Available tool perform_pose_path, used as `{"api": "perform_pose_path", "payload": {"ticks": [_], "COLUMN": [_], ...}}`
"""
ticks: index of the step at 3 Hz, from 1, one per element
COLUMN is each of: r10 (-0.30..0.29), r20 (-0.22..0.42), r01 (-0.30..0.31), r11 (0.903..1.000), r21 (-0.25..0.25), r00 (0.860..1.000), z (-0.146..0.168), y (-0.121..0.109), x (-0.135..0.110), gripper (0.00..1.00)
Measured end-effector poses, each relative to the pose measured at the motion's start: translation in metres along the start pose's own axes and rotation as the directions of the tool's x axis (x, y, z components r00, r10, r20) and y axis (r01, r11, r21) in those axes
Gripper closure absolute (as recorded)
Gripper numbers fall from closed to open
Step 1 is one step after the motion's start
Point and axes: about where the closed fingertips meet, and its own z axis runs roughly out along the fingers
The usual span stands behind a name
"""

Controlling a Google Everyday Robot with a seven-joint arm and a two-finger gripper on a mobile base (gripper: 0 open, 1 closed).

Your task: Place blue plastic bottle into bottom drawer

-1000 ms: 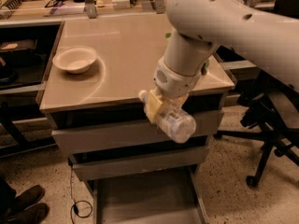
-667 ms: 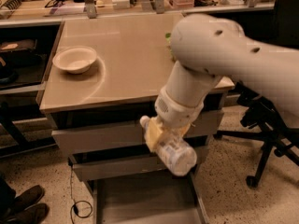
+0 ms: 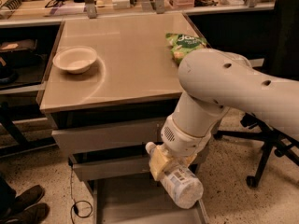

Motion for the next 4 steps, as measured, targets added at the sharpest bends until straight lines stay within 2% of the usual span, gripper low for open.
{"api": "perform_pose_path", "payload": {"ticks": [1,2,3,4], "r10": [0.046,0.139,0.234,0.234], "r20": [-0.005,0.003,-0.006,-0.006], "r01": [-0.046,-0.138,-0.232,-0.232], "r11": [0.9984,0.9865,0.9608,0.9608], "r21": [-0.033,-0.088,-0.152,-0.152], "r00": [0.999,0.99,0.972,0.972], "z": [0.037,0.094,0.148,0.148], "y": [-0.003,-0.019,-0.043,-0.043], "x": [0.008,0.007,0.0,0.0], "gripper": [1.0,1.0,1.0,1.0]}}
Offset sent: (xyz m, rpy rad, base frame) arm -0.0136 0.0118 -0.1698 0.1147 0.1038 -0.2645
